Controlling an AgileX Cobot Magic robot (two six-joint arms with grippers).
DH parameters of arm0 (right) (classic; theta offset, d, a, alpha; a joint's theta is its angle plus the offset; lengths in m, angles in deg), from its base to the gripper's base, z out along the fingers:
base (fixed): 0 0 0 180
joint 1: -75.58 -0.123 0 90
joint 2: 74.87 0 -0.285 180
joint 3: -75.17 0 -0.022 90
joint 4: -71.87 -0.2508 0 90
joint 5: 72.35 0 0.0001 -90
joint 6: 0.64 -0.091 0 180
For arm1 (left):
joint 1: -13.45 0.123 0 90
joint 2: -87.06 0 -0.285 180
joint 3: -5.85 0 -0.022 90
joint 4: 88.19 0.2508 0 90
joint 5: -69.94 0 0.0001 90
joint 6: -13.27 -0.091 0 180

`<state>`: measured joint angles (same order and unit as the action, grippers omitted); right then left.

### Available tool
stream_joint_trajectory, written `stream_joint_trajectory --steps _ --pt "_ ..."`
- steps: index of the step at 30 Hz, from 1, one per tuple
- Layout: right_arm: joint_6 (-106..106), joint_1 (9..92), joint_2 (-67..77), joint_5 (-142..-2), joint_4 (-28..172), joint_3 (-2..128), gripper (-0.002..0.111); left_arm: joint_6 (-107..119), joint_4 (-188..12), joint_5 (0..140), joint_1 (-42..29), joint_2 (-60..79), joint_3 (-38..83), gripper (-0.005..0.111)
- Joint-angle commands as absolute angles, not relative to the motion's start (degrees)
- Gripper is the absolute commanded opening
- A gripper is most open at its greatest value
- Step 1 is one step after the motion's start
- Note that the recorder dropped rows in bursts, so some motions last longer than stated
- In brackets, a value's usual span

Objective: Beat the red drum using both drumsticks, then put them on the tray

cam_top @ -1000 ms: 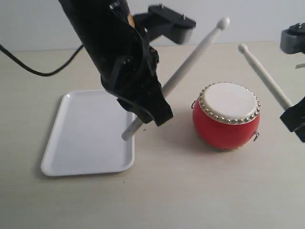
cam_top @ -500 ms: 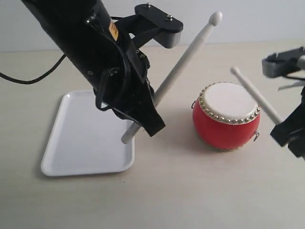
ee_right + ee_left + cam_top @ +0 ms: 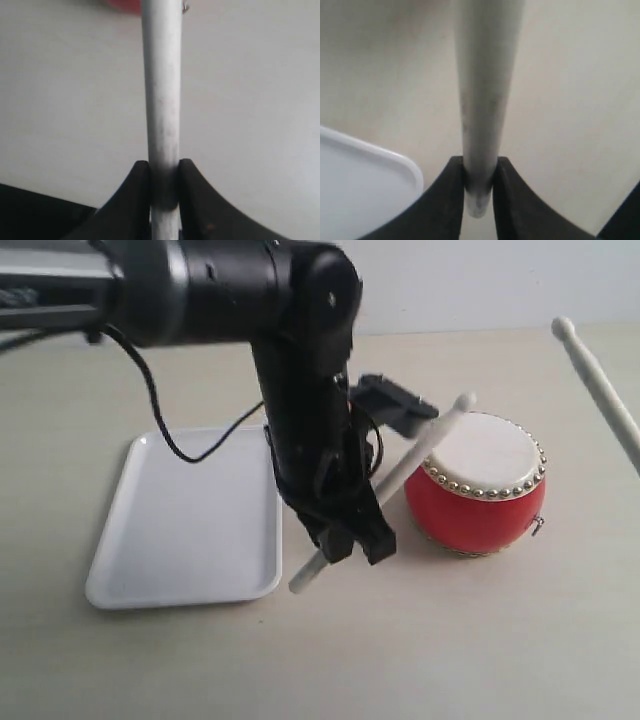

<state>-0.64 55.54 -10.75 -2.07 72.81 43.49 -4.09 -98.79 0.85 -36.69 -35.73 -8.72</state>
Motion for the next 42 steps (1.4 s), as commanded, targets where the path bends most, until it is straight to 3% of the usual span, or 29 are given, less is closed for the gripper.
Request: stream_joint_trajectory --steps 1,8,16,28,35,42 --pt "0.3 55.9 -2.4 -2.4 71.1 39.4 0.000 -3.5 -99.1 0.0 -36.4 -23.9 -6.7 0.000" --pt "2.4 55.9 7.6 -2.4 68.5 38.6 0.000 -3.5 -99.1 0.0 -36.3 -15.9 -0.9 0.000" --pt "1.8 55.9 -5.7 -2.4 69.3 45.8 0.000 -4.4 -99.1 4.5 -36.3 -20.7 5.1 0.000" --pt "0.6 55.9 -16.4 -2.4 71.0 46.9 0.000 -3.2 -99.3 0.0 -36.4 -45.0 -16.7 0.000" --pt "0.6 55.9 -15.8 -2.4 71.0 46.9 0.000 -3.0 -99.2 0.0 -36.4 -47.8 -16.9 0.000" --pt "1.6 55.9 -6.1 -2.4 71.0 46.2 0.000 -2.1 -98.3 0.0 -36.2 -41.2 -13.5 0.000"
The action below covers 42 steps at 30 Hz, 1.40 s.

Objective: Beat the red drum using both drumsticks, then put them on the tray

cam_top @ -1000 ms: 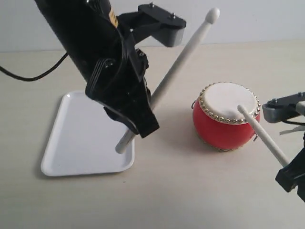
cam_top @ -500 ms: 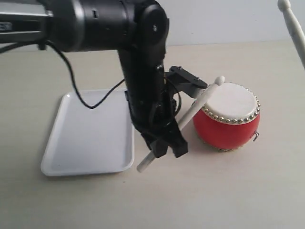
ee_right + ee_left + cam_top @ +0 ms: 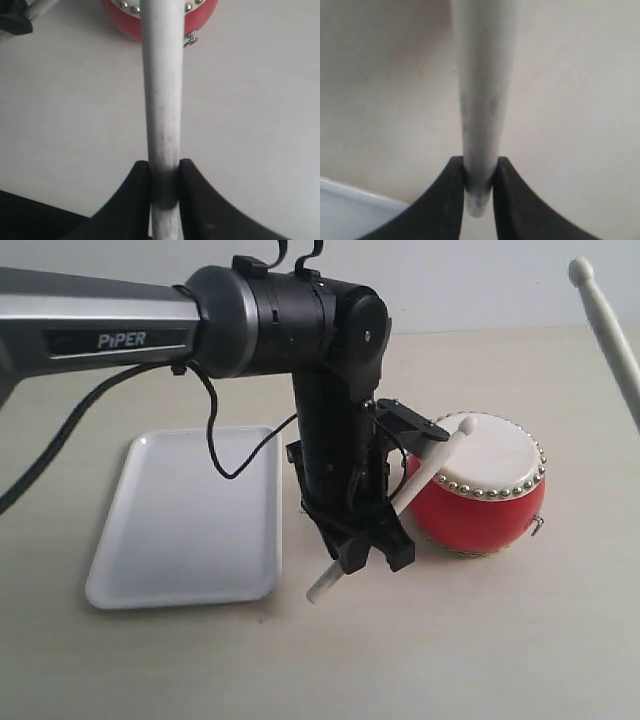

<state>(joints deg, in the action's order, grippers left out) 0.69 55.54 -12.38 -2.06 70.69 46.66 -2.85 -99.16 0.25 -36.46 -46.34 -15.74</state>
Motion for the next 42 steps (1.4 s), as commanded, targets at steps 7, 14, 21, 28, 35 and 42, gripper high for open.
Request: stream_joint_trajectory --steps 7,14,21,28,35,42 --pt "1.6 55.9 10.5 -2.8 70.5 41.8 0.000 -2.1 -95.7 0.0 -35.5 -31.4 -5.1 0.000" --pt "1.8 55.9 15.4 -2.4 70.7 43.4 0.000 -2.8 -95.9 0.0 -35.1 -26.5 -3.8 0.000" --pt "1.7 55.9 -0.3 -2.4 71.1 46.9 0.000 -3.3 -97.9 0.0 -35.2 -32.1 -6.6 0.000" --pt "1.1 55.9 -12.7 -2.4 71.9 46.9 0.000 -2.7 -97.6 0.0 -35.7 -46.4 -18.8 0.000" --pt "0.8 55.9 -14.2 -2.4 73.0 46.9 0.000 -1.0 -97.6 0.0 -36.0 -51.0 -18.9 0.000" --pt "0.8 55.9 -14.0 -2.4 71.9 46.9 0.000 -1.0 -98.1 0.0 -36.3 -41.6 -18.9 0.000"
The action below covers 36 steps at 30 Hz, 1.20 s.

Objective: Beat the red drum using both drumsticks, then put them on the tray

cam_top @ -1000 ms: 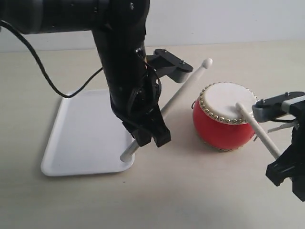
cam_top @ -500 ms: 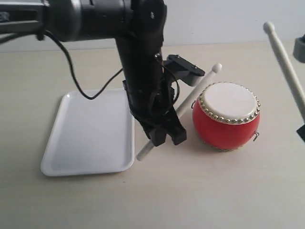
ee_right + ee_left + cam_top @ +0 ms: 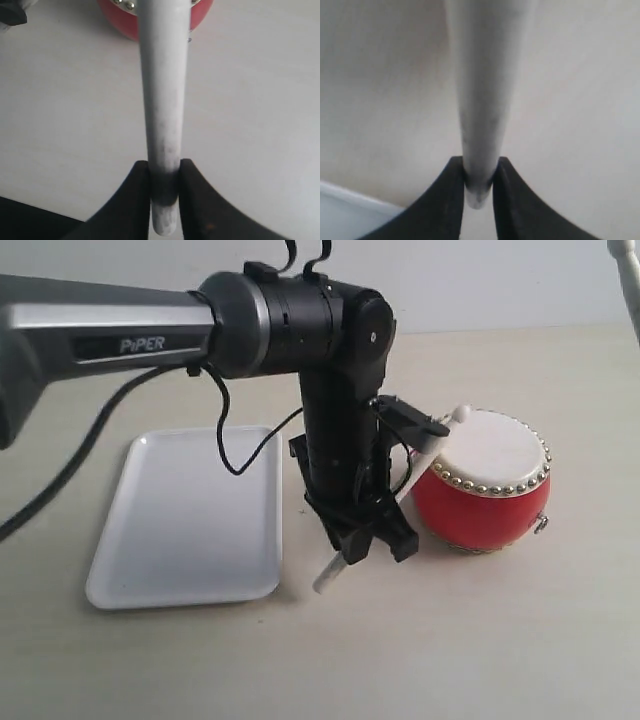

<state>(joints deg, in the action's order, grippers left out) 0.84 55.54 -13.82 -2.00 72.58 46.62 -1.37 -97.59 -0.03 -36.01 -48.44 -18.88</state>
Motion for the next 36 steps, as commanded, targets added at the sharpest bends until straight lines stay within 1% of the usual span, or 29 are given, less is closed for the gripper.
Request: stream_joint_trajectory --steps 1,2,4,5,6,8,10,12,14,16,18,24,30,36 --pt "0.8 55.9 -13.6 -2.4 70.4 46.9 0.000 -1.1 -98.1 0.0 -36.2 -37.0 -18.0 0.000" --pt "0.8 55.9 -13.4 -2.4 69.3 46.9 0.000 -1.2 -98.1 0.0 -35.7 -35.2 -17.2 0.000" --pt "2.2 55.9 -11.2 -4.1 62.7 46.9 0.000 -1.5 -98.5 0.0 -33.5 -28.7 -10.7 0.000" --pt "5.6 55.9 -8.8 -6.7 56.7 46.9 0.000 -1.5 -100.2 1.3 -30.4 -24.0 -3.5 0.000" --pt "7.2 55.9 -7.3 -8.3 53.8 46.9 0.000 -1.5 -101.4 3.4 -28.3 -21.6 1.0 0.000" --pt "13.1 54.6 -0.6 -14.7 43.6 46.9 0.000 -4.0 -106.9 10.6 -19.7 -13.2 16.9 0.000" --pt "17.2 50.9 6.6 -20.0 37.2 47.0 0.000 -8.8 -113.6 15.0 -11.1 -7.4 27.7 0.000" --pt "19.3 46.3 15.6 -24.2 32.5 49.1 0.000 -10.9 -117.2 18.5 -4.2 -2.7 34.8 0.000" --pt "19.1 42.3 25.5 -25.4 31.8 55.0 0.000 -10.9 -118.5 23.1 -0.2 1.3 39.2 0.000" --pt "16.9 40.0 33.4 -24.3 31.6 63.4 0.000 -10.9 -120.7 26.6 0.4 5.2 41.9 0.000" --pt "14.9 38.9 38.2 -23.5 31.6 69.7 0.000 -11.0 -121.0 29.2 0.4 7.6 43.5 0.000" --pt "5.9 38.6 50.4 -17.4 32.8 84.8 0.000 -10.9 -121.0 33.3 0.4 14.5 45.4 0.000" --pt "0.6 38.6 59.8 -13.4 29.6 90.8 0.000 -10.9 -120.5 35.7 0.4 21.1 47.1 0.000" --pt "-2.4 38.8 64.0 -11.5 29.9 93.0 0.000 -10.9 -119.4 36.0 0.4 24.8 47.5 0.000"
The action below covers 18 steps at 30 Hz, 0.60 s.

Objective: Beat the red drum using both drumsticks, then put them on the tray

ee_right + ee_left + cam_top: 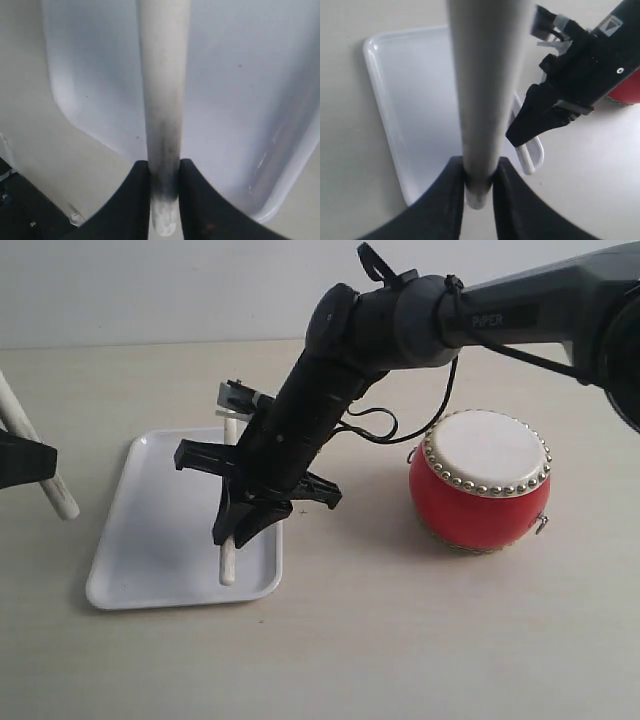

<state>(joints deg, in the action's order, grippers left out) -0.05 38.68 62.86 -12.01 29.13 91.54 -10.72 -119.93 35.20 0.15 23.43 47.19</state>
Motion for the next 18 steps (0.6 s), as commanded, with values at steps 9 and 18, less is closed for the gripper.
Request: stream_joint_trajectory --steps 9,18 --pt "-7.1 39.1 66.9 -12.1 34.8 95.0 0.010 -10.6 -119.7 36.0 0.2 24.9 47.5 0.000" --pt "-9.0 39.1 67.0 -11.8 36.0 95.0 0.012 -10.6 -120.4 36.2 0.2 24.9 47.5 0.000"
